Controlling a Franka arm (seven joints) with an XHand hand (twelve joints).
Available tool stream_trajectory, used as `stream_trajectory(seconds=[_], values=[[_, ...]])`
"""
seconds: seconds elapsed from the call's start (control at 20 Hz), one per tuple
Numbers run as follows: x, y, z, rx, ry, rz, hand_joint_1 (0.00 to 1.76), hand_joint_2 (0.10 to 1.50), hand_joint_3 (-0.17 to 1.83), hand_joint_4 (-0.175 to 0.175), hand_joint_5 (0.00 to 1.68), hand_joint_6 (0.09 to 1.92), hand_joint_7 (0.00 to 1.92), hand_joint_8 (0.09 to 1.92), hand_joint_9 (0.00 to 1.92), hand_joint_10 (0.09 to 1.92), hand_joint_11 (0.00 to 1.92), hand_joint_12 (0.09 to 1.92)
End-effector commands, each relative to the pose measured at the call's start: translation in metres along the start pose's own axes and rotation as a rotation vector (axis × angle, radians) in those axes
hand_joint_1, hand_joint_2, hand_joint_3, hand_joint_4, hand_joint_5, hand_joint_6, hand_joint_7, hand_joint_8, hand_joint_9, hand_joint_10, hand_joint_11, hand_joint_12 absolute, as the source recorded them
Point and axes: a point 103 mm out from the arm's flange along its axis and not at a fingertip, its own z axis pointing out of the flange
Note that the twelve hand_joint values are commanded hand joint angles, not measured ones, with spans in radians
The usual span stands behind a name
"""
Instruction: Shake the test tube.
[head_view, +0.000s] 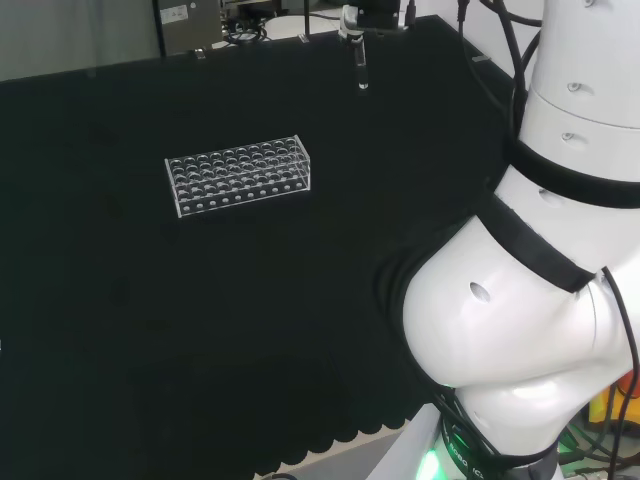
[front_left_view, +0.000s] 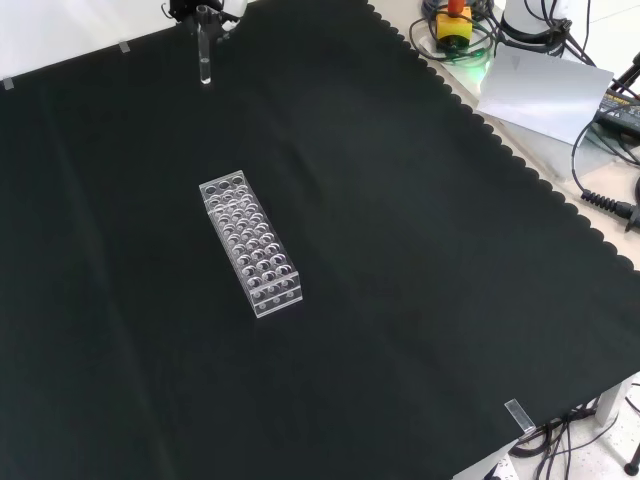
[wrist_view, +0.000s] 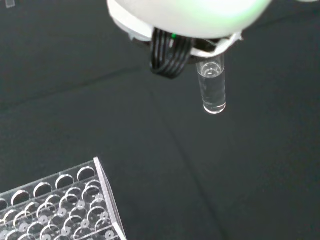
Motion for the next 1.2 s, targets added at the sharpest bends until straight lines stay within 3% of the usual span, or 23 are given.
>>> stream_trajectory(seconds=[0.05, 0.5, 0.75, 0.95, 1.2], values=[[0.037, -0.005, 0.007, 0.022, 0.035, -0.057, 1.32, 0.6, 0.78, -0.175, 1.24, 0.74, 1.29, 0.75, 1.52, 0.73, 1.11, 1.02], [0.166, -0.037, 0.02, 0.08, 0.092, -0.286, 1.32, 0.6, 0.78, -0.175, 1.24, 0.74, 1.29, 0.75, 1.52, 0.72, 1.11, 1.02], [0.219, -0.057, 0.011, 0.087, 0.124, -0.404, 1.32, 0.6, 0.78, -0.175, 1.24, 0.74, 1.29, 0.75, 1.52, 0.72, 1.11, 1.02], [0.232, -0.064, 0.008, 0.085, 0.125, -0.439, 1.32, 0.6, 0.78, -0.175, 1.24, 0.74, 1.29, 0.75, 1.52, 0.72, 1.11, 1.02], [0.207, -0.053, 0.006, 0.07, 0.102, -0.396, 1.32, 0.6, 0.78, -0.175, 1.24, 0.74, 1.29, 0.75, 1.52, 0.72, 1.11, 1.02]])
